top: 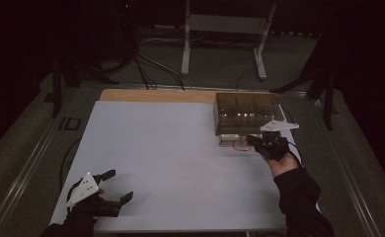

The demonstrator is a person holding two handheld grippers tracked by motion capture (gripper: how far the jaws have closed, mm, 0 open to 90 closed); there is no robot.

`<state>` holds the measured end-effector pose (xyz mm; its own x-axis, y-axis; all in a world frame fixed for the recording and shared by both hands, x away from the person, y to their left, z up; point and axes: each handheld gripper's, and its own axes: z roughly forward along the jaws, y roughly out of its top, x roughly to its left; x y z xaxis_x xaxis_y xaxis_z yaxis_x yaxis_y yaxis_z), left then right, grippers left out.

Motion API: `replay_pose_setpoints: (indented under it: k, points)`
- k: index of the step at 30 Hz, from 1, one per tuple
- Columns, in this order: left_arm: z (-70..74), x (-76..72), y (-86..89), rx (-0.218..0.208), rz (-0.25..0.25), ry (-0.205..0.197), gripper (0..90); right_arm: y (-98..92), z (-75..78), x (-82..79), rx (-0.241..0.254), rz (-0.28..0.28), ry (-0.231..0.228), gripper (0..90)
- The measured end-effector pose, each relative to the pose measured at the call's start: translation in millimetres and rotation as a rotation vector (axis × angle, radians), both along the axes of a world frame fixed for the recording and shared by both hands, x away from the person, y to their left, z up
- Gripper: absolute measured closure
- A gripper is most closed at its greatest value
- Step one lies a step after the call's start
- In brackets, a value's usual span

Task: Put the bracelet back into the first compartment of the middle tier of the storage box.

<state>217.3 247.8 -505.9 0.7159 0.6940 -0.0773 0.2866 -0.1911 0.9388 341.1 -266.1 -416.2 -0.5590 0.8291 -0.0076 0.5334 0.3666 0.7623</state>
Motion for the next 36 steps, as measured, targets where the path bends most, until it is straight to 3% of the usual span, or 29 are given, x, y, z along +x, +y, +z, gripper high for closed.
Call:
replay_pose_setpoints:
  k: [23, 36]
  points:
    - [0.6, -0.4, -0.1, -0.002, 0.002, -0.001, 3.3, 2.6, 14.0, 26.1, 0.018, -0.052, -0.018, 87.7]
    - [0.5, -0.6, -0.7, 0.003, -0.003, -0.004, 3.3, 9.5, 8.7, 40.3, 0.027, -0.07, -0.004, 87.7]
